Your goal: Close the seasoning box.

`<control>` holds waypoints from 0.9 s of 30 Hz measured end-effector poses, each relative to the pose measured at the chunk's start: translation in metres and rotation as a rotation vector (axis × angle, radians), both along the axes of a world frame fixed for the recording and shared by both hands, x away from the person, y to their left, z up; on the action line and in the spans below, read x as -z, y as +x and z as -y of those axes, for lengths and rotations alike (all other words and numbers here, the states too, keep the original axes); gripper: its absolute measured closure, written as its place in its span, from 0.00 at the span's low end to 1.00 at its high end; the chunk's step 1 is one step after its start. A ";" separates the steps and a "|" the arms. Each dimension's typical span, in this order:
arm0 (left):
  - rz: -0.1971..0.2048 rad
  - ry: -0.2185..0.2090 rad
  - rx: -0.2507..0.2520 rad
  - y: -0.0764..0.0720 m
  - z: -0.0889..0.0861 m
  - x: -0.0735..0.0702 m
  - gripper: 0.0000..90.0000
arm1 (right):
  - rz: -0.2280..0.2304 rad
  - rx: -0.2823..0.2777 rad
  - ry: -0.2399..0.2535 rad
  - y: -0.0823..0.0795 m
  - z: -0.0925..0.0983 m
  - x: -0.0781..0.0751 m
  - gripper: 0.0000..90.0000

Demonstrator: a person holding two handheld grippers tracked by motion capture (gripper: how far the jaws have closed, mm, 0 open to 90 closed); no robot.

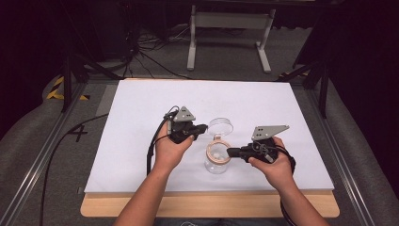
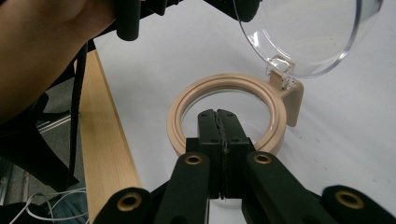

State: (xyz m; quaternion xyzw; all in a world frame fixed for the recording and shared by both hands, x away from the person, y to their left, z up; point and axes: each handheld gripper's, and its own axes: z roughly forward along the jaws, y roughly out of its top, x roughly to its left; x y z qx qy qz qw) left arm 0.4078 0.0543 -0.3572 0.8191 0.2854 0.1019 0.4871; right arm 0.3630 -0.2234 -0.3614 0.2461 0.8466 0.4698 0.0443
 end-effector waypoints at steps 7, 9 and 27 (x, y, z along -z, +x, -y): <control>-0.022 0.035 0.050 -0.008 0.001 -0.006 1.00 | 0.007 -0.003 -0.020 0.002 -0.001 -0.001 1.00; -0.014 0.057 0.050 -0.009 0.000 -0.008 1.00 | 0.004 -0.010 -0.026 0.002 -0.001 -0.001 1.00; -0.057 0.090 0.070 -0.012 -0.026 -0.021 0.93 | -0.028 -0.057 -0.122 -0.005 0.000 -0.006 1.00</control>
